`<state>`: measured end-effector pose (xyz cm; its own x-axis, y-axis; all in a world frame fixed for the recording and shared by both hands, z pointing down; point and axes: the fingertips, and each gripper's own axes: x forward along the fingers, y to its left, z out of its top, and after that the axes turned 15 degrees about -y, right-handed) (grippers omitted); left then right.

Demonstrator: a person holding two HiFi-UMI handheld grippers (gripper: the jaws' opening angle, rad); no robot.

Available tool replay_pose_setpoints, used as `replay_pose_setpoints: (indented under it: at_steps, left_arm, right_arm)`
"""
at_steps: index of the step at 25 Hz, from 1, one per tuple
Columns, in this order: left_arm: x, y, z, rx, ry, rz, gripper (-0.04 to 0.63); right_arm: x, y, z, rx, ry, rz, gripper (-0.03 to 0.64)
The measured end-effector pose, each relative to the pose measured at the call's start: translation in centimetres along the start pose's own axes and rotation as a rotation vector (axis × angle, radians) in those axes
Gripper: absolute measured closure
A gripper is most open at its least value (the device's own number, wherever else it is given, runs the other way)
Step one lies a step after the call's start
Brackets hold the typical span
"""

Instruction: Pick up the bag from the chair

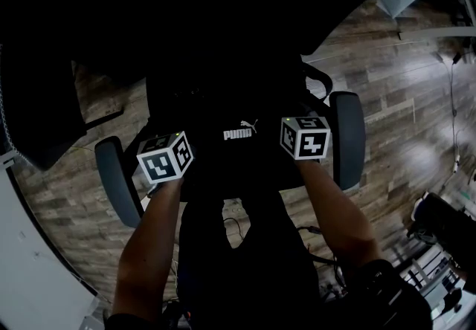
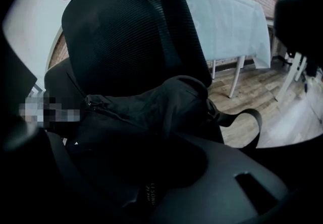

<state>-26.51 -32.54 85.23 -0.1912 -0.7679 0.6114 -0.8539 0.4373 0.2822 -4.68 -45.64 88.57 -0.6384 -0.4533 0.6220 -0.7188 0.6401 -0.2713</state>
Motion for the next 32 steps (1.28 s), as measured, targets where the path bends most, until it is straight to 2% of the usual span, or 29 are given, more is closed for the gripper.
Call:
replay_pose_setpoints:
  at_steps: [4,9,10,14,22,32]
  left_arm:
    - [-2.3,0.1,-0.1,0.019,-0.029,0.032,0.514]
    - [-5.2,0.3,0.5,0.027,-0.066,0.075,0.537]
    - [-6.0,0.4,0.7,0.023,-0.076,0.094,0.57]
    - [-8.9,-0.3,1.8,0.0,-0.094,0.106,0.574]
    - [-13.6,-2.1,7.0,0.036,-0.187,0.157,0.577]
    - [-21.3,-3.8,13.6,0.042,-0.297,0.149,0.577]
  right_arm:
    - [-1.5,1.3,0.3,-0.018,-0.014,0.014,0.588]
    - [-3.5,3.0,1.6,-0.037,-0.029,0.041,0.589]
    - [-4.1,3.3,1.8,-0.042,-0.036,0.047,0.589]
    - [-6.5,4.3,2.8,-0.048,-0.056,0.06,0.59]
    - [-11.4,6.8,8.7,-0.057,-0.141,0.103,0.591]
    - [-18.1,11.0,15.3,-0.064,-0.233,0.155,0.591]
